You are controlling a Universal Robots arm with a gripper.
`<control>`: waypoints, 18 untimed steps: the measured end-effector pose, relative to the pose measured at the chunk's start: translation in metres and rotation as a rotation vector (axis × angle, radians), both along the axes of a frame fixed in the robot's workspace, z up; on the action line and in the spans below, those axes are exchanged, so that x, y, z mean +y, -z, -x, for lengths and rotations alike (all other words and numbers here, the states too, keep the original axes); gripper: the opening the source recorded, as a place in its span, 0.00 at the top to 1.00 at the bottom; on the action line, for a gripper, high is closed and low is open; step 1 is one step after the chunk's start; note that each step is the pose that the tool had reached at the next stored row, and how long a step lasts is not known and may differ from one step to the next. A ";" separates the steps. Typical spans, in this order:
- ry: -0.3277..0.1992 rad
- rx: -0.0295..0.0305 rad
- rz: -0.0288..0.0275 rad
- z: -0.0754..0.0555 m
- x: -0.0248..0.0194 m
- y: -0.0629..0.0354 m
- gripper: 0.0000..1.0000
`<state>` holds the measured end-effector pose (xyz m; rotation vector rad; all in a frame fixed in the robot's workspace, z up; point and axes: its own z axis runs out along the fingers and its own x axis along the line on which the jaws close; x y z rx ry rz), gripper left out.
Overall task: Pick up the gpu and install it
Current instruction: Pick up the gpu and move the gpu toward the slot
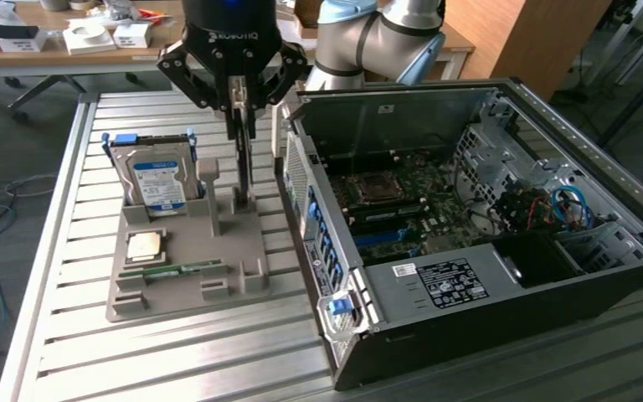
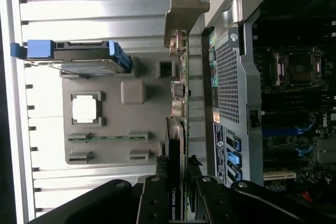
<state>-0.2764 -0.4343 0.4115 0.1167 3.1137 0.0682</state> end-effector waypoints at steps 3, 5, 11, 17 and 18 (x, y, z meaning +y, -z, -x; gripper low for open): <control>0.000 0.0000 0.0000 0.000 0.0000 -0.0054 0.74; 0.000 0.0000 0.0000 0.000 0.0000 -0.0089 0.74; 0.000 -0.0001 -0.0001 0.000 0.0000 -0.0152 0.74; 0.000 0.0000 0.0000 0.000 0.0000 -0.0153 0.74; 0.000 0.0000 0.0000 0.000 0.0000 -0.0155 0.74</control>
